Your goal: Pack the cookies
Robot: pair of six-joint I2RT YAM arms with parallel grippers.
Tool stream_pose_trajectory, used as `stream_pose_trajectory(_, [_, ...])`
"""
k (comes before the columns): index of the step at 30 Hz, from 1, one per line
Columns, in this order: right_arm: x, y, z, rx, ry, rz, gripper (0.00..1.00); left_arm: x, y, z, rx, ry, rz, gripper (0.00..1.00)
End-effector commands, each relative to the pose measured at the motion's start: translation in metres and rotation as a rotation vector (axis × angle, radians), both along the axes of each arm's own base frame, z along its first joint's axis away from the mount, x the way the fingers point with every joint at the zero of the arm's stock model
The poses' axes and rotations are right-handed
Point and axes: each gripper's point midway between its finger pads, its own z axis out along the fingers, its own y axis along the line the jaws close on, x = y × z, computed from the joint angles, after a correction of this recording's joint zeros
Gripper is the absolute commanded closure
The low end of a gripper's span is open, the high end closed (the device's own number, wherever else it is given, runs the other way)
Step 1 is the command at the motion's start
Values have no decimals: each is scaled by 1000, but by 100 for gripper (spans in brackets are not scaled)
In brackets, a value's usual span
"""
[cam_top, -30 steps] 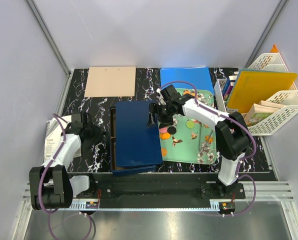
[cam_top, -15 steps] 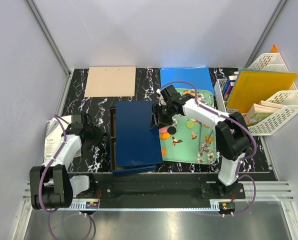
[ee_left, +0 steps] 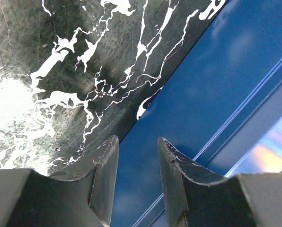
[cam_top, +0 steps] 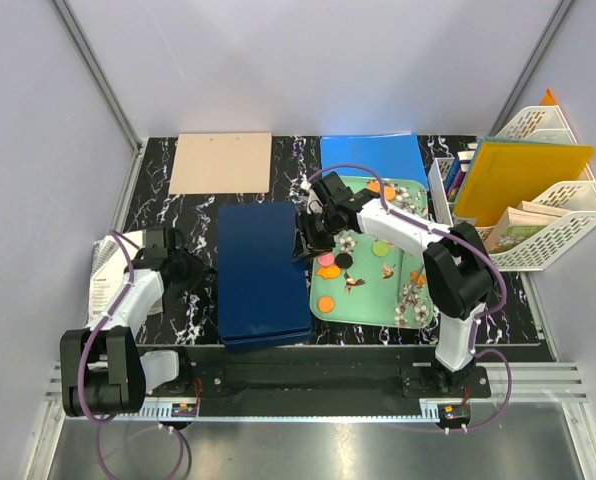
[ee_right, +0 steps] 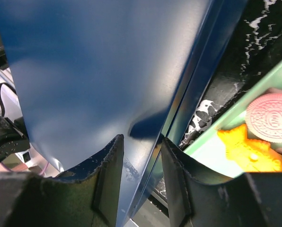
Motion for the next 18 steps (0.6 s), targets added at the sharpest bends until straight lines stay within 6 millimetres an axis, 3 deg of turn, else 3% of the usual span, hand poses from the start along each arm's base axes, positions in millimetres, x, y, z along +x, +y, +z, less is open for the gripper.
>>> stream_pose_trajectory(1, [1, 19, 20, 70, -40, 54, 55, 5, -4, 1, -14, -25, -29, 58])
stream_pose_trajectory(8, [14, 10, 37, 37, -124, 5, 42, 9, -3, 6, -5, -37, -30, 59])
stream_pose_trajectory(12, [21, 5, 60, 23, -188, -23, 32, 11, 1, 9, 17, -43, -23, 58])
stream_pose_trajectory(18, [31, -7, 93, 4, -307, -50, 28, 16, 9, 16, 56, -51, -5, 59])
